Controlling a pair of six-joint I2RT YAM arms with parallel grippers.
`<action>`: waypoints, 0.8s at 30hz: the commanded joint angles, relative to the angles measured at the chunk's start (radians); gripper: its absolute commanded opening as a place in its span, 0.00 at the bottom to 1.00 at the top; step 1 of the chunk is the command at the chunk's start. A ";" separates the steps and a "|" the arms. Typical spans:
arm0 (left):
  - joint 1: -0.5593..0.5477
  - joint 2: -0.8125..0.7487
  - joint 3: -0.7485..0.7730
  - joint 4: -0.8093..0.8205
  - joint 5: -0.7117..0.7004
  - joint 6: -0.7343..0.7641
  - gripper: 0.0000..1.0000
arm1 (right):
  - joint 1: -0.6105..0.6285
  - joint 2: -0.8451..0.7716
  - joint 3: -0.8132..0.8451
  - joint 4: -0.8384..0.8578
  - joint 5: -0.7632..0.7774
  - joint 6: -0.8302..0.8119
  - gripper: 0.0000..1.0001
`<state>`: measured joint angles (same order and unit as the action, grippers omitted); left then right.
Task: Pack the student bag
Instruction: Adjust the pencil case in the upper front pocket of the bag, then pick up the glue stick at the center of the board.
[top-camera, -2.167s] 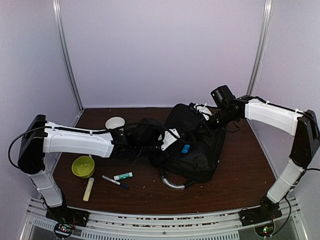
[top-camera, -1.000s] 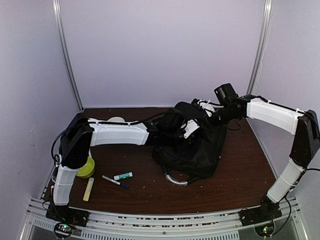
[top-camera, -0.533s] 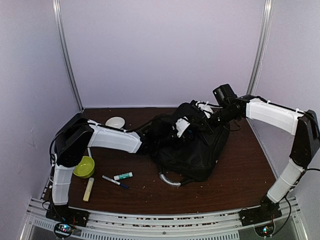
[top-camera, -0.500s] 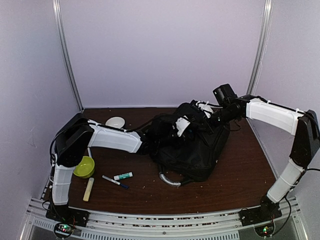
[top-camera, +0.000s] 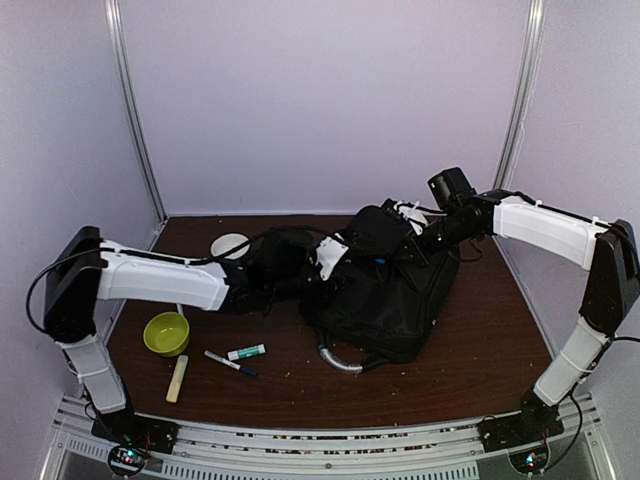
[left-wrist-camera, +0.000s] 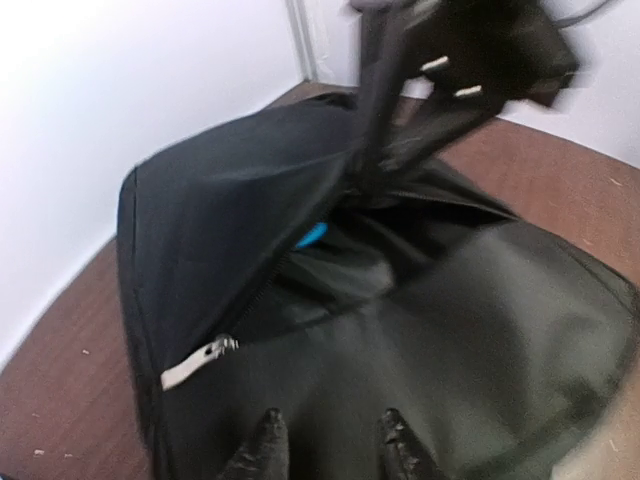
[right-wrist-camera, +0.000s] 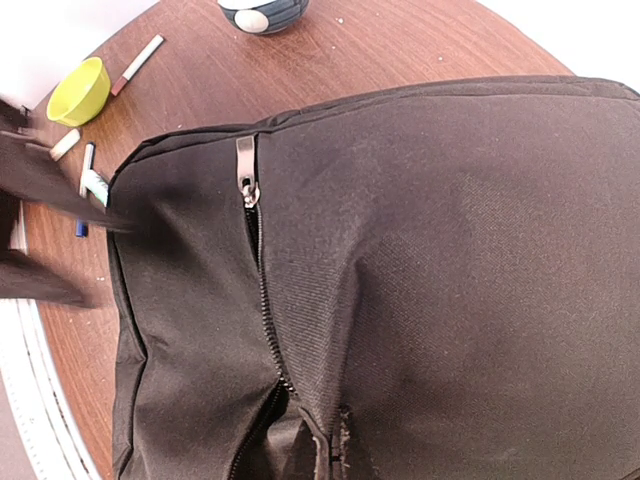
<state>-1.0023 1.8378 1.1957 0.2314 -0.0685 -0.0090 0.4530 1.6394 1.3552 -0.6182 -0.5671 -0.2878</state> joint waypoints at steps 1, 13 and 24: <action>-0.060 -0.219 -0.052 -0.251 -0.029 -0.047 0.39 | -0.008 -0.035 0.029 0.076 -0.070 -0.002 0.00; -0.006 -0.330 -0.081 -1.224 -0.062 -0.245 0.55 | -0.013 -0.034 0.024 0.069 -0.079 -0.017 0.00; 0.121 -0.187 -0.085 -1.232 -0.036 -0.110 0.54 | -0.013 -0.038 0.007 0.066 -0.094 -0.014 0.00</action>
<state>-0.8928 1.6001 1.0958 -0.9821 -0.1211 -0.1764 0.4461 1.6394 1.3548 -0.6193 -0.5854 -0.2924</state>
